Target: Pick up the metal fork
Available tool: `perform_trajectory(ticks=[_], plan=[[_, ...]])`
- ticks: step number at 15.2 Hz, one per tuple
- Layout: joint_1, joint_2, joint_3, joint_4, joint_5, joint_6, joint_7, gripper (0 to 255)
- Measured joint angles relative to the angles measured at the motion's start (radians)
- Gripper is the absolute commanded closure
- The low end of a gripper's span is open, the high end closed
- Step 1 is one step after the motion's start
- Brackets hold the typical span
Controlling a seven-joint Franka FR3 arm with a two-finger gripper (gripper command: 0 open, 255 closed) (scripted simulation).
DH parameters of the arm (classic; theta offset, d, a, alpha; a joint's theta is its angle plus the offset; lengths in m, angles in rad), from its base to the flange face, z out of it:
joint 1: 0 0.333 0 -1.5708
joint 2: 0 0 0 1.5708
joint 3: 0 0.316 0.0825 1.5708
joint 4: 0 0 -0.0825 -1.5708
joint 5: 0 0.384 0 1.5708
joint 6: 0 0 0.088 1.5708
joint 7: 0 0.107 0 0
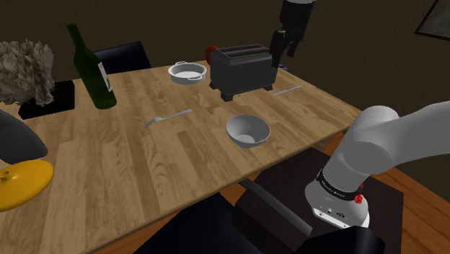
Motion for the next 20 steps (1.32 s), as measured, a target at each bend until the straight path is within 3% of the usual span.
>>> perform_trajectory(ticks=[5,14,20], plan=[[0.022,0.081,-0.005,-0.002,-0.001,0.090,-0.042,0],[0.087,0.369,0.008,0.052,0.009,0.348,-0.151,0],[0.124,0.564,0.026,0.138,0.012,0.471,-0.227,0]])
